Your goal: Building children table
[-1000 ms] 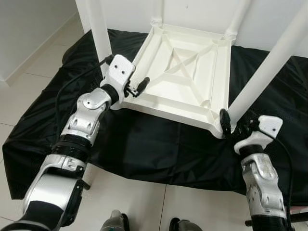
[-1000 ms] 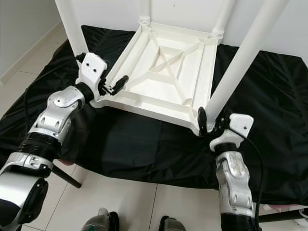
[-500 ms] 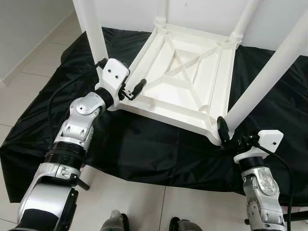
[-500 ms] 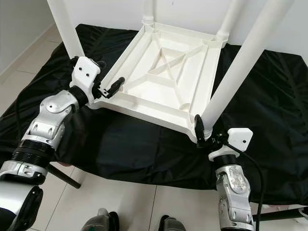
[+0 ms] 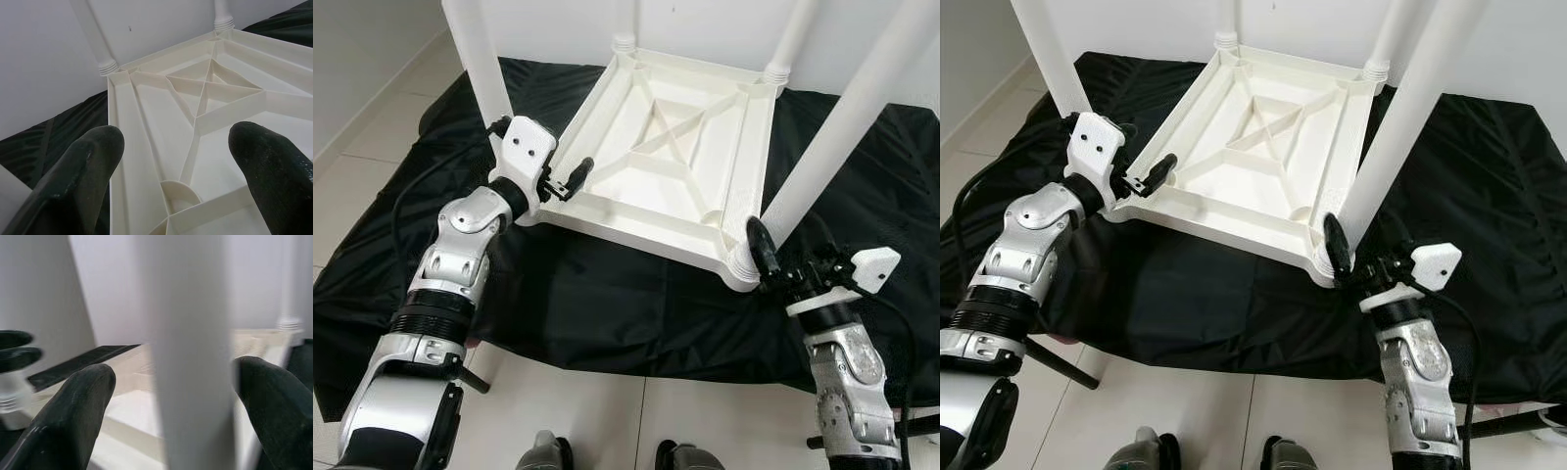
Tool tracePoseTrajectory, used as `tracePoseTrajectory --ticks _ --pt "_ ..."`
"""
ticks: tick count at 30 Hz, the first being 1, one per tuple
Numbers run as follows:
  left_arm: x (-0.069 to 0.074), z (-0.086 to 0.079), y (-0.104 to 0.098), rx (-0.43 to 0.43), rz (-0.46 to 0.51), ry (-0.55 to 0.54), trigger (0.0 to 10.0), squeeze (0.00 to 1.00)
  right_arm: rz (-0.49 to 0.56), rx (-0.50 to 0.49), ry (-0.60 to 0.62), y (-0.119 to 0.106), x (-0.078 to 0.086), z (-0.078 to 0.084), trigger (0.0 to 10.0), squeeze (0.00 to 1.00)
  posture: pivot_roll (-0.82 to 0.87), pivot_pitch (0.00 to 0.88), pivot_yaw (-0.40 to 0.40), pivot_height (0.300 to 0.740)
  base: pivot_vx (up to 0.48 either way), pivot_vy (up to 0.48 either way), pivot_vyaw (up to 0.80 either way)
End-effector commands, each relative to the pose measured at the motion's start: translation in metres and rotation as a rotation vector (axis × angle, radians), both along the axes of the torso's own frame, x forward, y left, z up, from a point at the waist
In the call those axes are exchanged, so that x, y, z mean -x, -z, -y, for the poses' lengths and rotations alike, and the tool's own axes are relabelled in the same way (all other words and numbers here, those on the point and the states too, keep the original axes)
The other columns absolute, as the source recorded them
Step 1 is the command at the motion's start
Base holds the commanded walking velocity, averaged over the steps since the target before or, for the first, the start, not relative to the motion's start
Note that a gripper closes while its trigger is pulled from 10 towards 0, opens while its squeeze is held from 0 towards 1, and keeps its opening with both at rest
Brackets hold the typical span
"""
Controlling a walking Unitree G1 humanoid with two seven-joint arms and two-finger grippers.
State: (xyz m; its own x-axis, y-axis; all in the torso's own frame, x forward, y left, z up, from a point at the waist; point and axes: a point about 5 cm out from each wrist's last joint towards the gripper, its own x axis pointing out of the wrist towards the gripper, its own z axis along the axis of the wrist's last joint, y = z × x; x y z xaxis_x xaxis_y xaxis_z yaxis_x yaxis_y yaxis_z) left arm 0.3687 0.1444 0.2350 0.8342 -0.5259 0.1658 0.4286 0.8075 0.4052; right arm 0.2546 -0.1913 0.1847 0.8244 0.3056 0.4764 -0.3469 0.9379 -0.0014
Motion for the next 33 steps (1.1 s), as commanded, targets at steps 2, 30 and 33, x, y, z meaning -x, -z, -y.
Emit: tracePoseTrajectory --ticks 2,30,33 --pt "0.001 -0.008 0.004 0.001 -0.016 -0.035 10.0 0.0 -0.015 0.021 -0.05 0.002 0.006 -0.002 10.0 0.59 -0.07 0.119 0.028 0.74 0.0 0.0 0.0" --pt "-0.011 0.004 -0.004 -0.013 -0.022 0.021 10.0 0.0 -0.112 0.074 -0.233 0.013 0.066 -0.007 10.0 0.0 -0.17 0.132 0.106 0.74 0.0 0.0 0.0" --pt "-0.011 0.006 -0.005 -0.013 -0.02 0.026 10.0 0.0 -0.125 0.092 -0.246 0.015 0.067 -0.006 10.0 0.0 -0.18 0.132 0.105 0.74 0.0 0.0 0.0"
